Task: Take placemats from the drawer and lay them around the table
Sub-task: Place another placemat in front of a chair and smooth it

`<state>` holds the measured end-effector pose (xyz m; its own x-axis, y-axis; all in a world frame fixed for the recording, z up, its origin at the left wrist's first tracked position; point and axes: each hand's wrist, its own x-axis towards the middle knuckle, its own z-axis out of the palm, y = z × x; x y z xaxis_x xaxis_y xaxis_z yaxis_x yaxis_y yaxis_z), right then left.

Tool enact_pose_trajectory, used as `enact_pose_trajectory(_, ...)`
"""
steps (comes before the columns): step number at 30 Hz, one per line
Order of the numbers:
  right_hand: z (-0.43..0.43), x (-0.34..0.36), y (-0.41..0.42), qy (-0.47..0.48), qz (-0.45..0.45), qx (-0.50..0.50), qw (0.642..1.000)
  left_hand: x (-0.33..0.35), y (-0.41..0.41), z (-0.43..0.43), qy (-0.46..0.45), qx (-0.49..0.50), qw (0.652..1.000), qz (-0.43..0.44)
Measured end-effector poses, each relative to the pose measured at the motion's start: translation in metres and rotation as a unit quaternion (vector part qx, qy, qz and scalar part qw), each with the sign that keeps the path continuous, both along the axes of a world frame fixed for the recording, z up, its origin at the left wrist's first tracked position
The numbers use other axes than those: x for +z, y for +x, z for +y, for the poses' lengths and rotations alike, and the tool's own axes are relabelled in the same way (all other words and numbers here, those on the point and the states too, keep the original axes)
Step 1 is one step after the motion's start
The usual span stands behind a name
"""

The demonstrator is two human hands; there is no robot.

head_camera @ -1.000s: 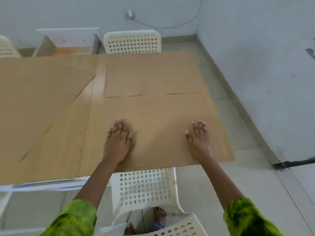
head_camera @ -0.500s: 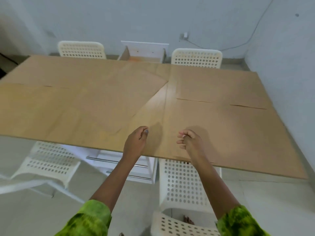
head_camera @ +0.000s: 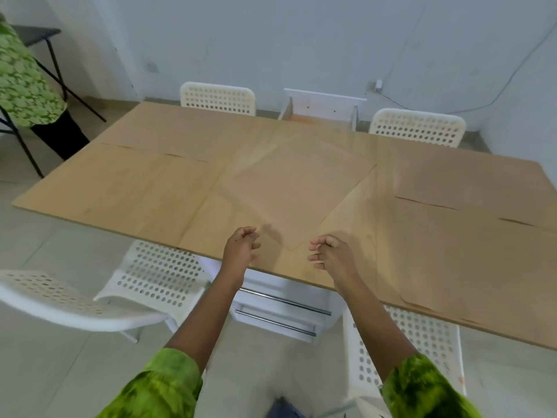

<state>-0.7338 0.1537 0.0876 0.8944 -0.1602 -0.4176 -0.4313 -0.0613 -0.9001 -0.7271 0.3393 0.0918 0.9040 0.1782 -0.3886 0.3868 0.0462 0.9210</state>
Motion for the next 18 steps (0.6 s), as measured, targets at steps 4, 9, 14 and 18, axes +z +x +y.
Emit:
enact_pose_trajectory(4,0.021,-0.011,0.048,-0.020,0.000,0.036,0.999,-0.003,0.034,0.018,-0.140,0.029,0.987,0.071)
enact_pose_trajectory(9,0.025,-0.029,0.119,-0.077,-0.001,0.071,0.995,-0.001,0.085,0.031,-0.231,0.069,0.958,0.158)
enact_pose_trajectory(14,0.020,-0.035,0.169,-0.219,0.003,0.152,0.964,-0.001,0.131,0.040,-0.246,0.120,0.939,0.211)
enact_pose_trajectory(18,0.018,-0.039,0.190,-0.325,-0.013,0.211,0.922,-0.007,0.153,0.033,-0.236,0.126,0.931,0.247)
